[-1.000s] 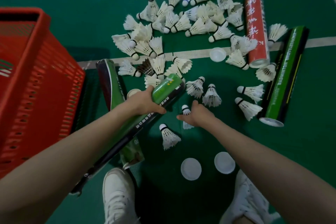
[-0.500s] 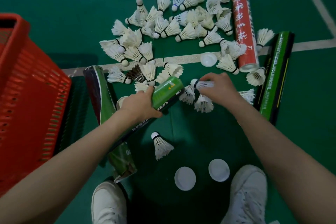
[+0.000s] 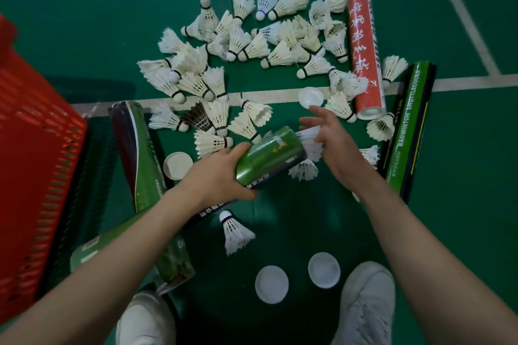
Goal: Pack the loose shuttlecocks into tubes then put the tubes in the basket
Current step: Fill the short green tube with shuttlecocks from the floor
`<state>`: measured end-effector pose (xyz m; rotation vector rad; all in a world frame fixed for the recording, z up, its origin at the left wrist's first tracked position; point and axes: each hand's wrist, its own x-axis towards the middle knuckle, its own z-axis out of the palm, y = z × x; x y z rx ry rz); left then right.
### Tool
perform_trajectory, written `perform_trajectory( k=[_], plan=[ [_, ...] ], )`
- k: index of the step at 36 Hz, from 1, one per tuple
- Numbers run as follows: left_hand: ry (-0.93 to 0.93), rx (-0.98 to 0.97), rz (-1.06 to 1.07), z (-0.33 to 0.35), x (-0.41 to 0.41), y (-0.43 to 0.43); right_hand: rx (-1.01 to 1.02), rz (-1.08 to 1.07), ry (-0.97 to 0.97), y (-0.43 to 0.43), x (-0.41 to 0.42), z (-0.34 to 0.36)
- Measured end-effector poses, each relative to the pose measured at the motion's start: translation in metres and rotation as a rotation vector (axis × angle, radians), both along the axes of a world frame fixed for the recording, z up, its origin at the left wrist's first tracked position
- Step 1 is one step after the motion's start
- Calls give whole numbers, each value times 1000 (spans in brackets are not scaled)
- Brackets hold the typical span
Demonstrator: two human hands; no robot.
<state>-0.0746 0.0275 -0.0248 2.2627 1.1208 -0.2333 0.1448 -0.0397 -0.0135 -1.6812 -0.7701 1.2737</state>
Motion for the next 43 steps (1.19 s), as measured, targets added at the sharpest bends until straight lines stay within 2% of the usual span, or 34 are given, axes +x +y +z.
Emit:
perform_trajectory(
  k=[2, 7, 13, 16, 18, 21, 23, 25, 34, 40, 43],
  plan=[
    [-13, -4, -14, -1, -1, -2, 26, -115, 173, -1, -1, -5],
    [-28, 18, -27, 2, 1, -5, 31, -163, 306, 0, -12, -6],
    [9, -2, -101, 14, 13, -4, 30, -44, 292, -8, -17, -4],
    [54, -31, -122, 23, 29, -7, -38, -69, 174, -21, -3, -6],
    [52, -85, -98, 29, 41, -10, -118, -109, -9, -33, 9, -13],
    [40, -149, -49, 36, 57, -16, -283, -170, -408, -56, 35, -35],
    [39, -151, -44, 43, 67, -21, -410, -145, -532, -70, 49, -47],
    [46, -110, -67, 52, 77, -26, -482, -126, -542, -81, 56, -49],
    [120, 45, -221, 70, 96, -15, -533, -64, -632, -93, 54, -49],
    [168, 60, -270, 60, 80, -10, -519, -65, -629, -92, 43, -62],
    [191, 85, -254, 49, 63, -10, -434, -115, -687, -80, 39, -59]
  ],
)
